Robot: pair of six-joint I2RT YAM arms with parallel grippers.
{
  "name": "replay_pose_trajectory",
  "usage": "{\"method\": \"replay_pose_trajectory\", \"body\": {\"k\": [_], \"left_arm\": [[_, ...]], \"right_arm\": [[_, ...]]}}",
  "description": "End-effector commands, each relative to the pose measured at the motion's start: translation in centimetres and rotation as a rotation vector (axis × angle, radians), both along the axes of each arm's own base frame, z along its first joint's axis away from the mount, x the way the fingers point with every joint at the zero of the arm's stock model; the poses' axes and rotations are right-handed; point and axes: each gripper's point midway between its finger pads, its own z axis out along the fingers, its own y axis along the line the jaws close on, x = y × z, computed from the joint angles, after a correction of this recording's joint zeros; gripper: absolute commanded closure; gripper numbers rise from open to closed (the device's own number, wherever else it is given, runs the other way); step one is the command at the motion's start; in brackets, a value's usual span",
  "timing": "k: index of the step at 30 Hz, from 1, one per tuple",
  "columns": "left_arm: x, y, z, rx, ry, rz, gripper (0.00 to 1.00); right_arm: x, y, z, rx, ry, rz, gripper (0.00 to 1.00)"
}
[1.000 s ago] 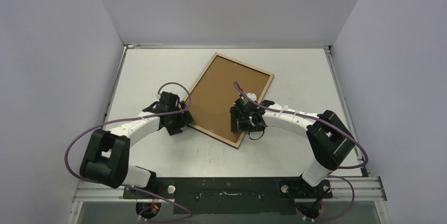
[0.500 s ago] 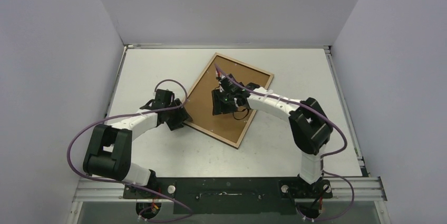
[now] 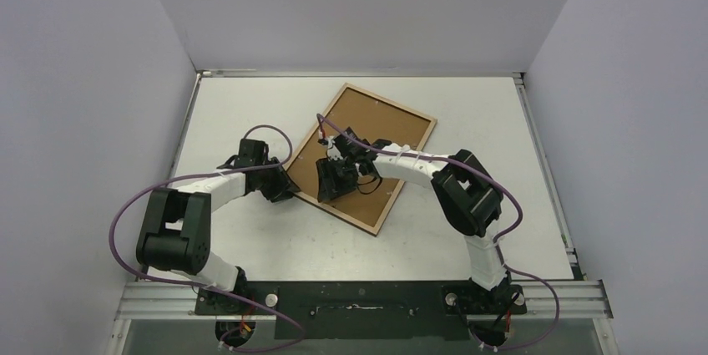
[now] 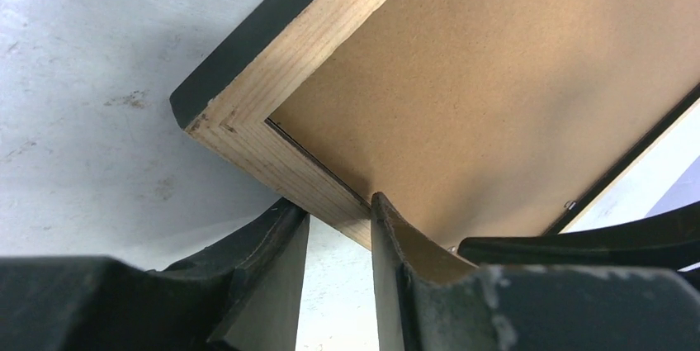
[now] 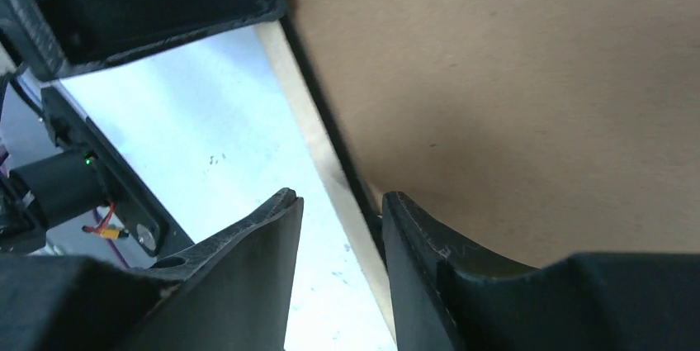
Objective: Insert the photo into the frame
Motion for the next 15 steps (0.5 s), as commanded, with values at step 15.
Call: {"method": "replay_pose_trajectory", "body": {"k": [15], "left_arm": [[-0.7, 1.5, -2.3, 0.062, 0.036, -0.045, 0.75]], "right_arm": [[-2.4, -0.6, -2.9, -0.061, 0.067, 0.146, 0.59]]}}
